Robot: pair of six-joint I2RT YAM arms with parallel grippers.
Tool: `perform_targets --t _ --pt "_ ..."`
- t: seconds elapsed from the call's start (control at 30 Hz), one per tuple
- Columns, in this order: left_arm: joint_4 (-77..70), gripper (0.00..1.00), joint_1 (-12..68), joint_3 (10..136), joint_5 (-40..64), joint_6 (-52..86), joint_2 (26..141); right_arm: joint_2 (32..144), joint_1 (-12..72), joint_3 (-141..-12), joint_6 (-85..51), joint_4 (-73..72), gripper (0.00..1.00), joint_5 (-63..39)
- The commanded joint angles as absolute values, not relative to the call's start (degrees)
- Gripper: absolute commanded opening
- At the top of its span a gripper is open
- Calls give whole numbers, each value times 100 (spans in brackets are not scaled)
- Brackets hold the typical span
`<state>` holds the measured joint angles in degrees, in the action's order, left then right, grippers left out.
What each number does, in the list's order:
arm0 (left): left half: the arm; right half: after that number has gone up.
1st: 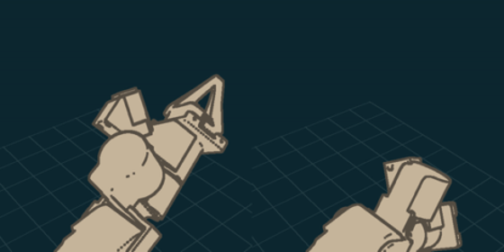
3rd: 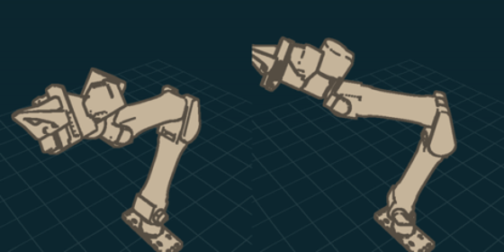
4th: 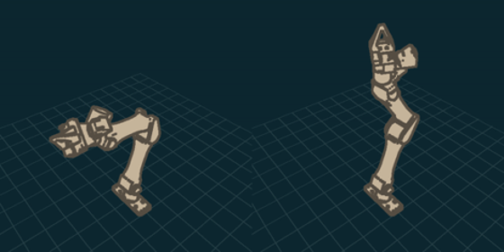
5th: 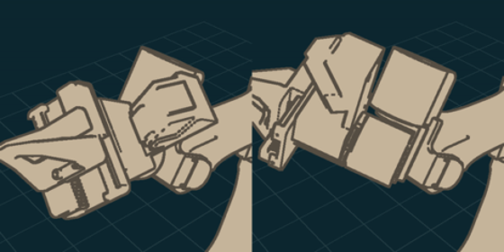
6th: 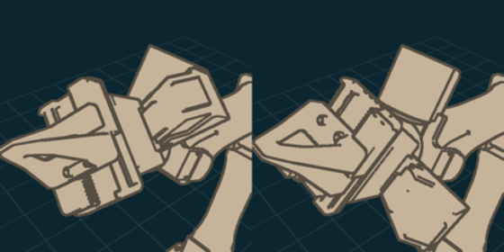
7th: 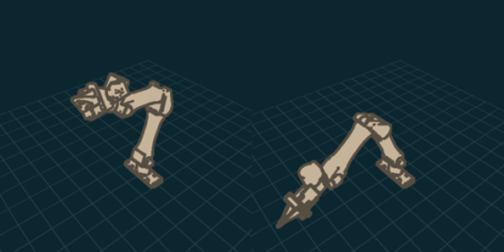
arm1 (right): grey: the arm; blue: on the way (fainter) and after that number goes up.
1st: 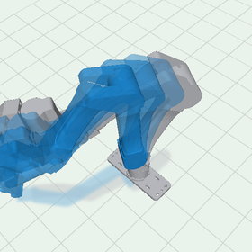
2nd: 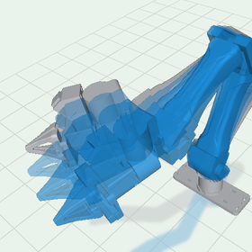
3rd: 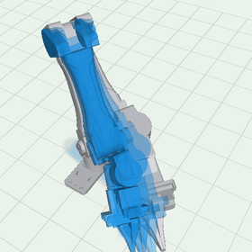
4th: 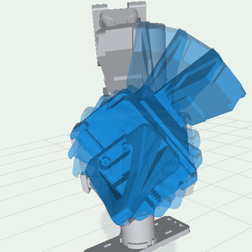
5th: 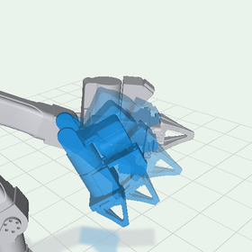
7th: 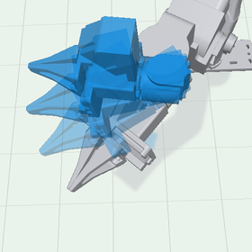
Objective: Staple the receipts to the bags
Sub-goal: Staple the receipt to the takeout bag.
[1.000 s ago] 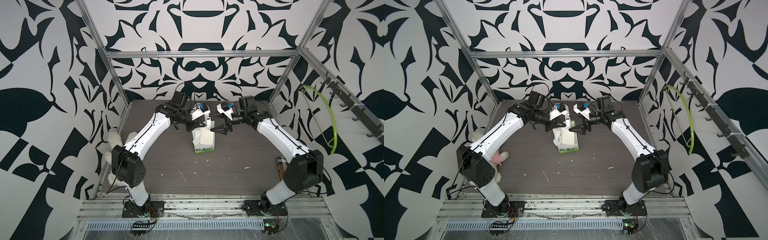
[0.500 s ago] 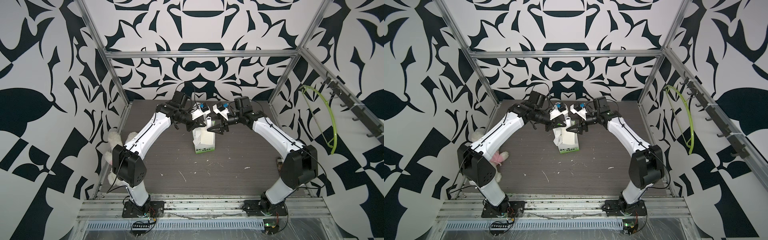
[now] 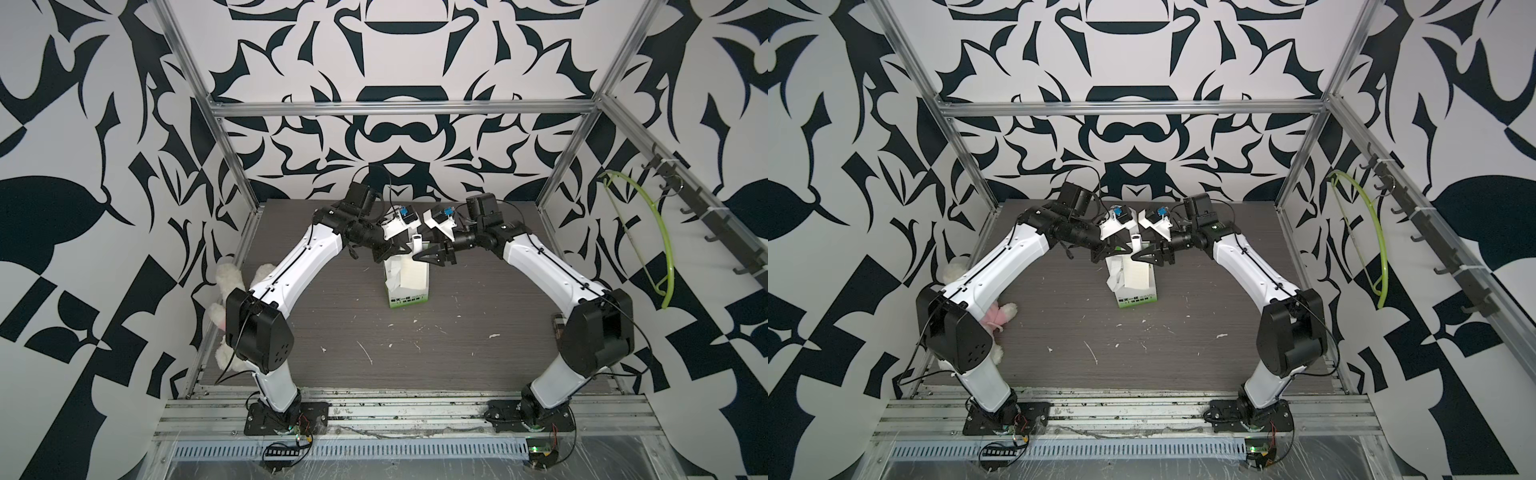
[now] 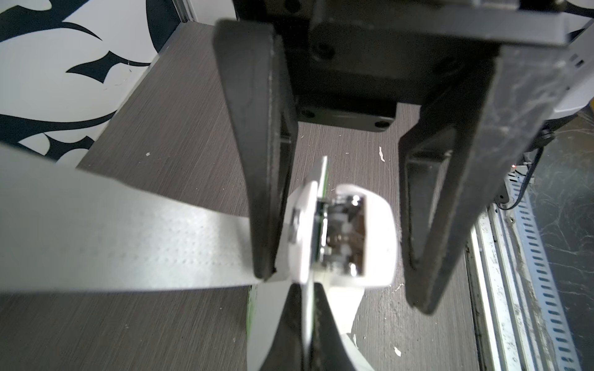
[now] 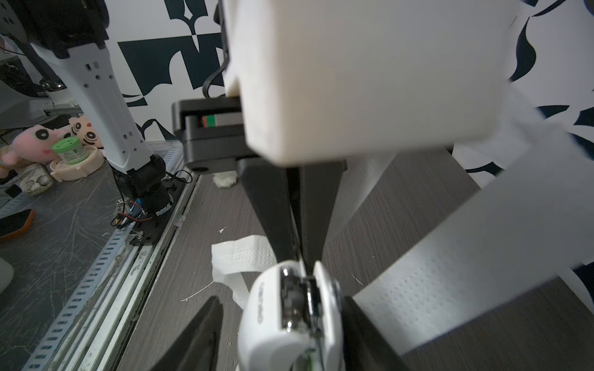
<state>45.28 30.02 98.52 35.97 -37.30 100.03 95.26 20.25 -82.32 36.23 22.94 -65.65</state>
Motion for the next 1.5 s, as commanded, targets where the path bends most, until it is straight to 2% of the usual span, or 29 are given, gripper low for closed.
perform_targets --t 0.0,0.13,0.3,0.43,0.53,0.67,0.77,0.9,0.93,0.97,1.0,1.03,1.1,1.13,1.23,1.3,1.4,1.47 --pt "4614 0 2989 10011 3630 -3692 10020 9517 2046 -8451 3693 2352 64 -6566" --pt "4614 0 2993 10015 3630 -3684 10024 9560 2040 -8471 3790 2484 63 -6550" --pt "4605 0 2992 10011 3630 -3679 10028 9571 2039 -8482 3814 2502 56 -6599" --pt "4614 0 2992 10006 3613 -3669 10024 9571 2039 -8490 3807 2531 41 -6620" --pt "4614 0 2994 9994 3596 -3664 10007 9538 2044 -8436 3803 2514 23 -6628" --pt "4623 0 2994 9959 3577 -3655 10002 9475 2039 -8317 3765 2370 14 -6704" --pt "4640 0 2993 9951 3560 -3652 9989 9414 2040 -8164 3539 2060 0 -6697" --pt "4641 0 2995 9944 3551 -3652 9974 9266 2041 -7858 3108 1433 0 -6706" --pt "4641 0 2993 9945 3542 -3646 9978 9256 2042 -7857 3031 1414 8 -6679" --pt "4641 0 2989 9944 3527 -3634 9991 9237 2039 -7866 2983 1416 37 -6631" --pt "4641 0 2995 9958 3501 -3612 10006 9186 2031 -7843 2981 1409 50 -6594" --pt "4641 0 2989 9973 3477 -3594 10023 9119 2025 -7806 2932 1363 56 -6543" --pt "4641 0 2989 10026 3392 -3487 10062 8900 1961 -7628 2579 1059 93 -6353" --pt "4641 0 2994 10043 3340 -3388 10072 8768 1907 -7506 2355 857 98 -6262" --pt "4469 0 2990 10049 3098 -2867 10085 8324 1854 -7206 1840 693 99 -5204" --pt "4292 0 3026 10027 2978 -2364 10090 8038 1863 -7073 1293 642 97 -4413" --pt "4104 0 3164 10011 2500 -1743 10096 7637 1956 -6786 375 413 81 -3177" --pt "4036 0 3249 10040 2179 -1398 10131 7433 2074 -6733 -80 460 74 -2565"
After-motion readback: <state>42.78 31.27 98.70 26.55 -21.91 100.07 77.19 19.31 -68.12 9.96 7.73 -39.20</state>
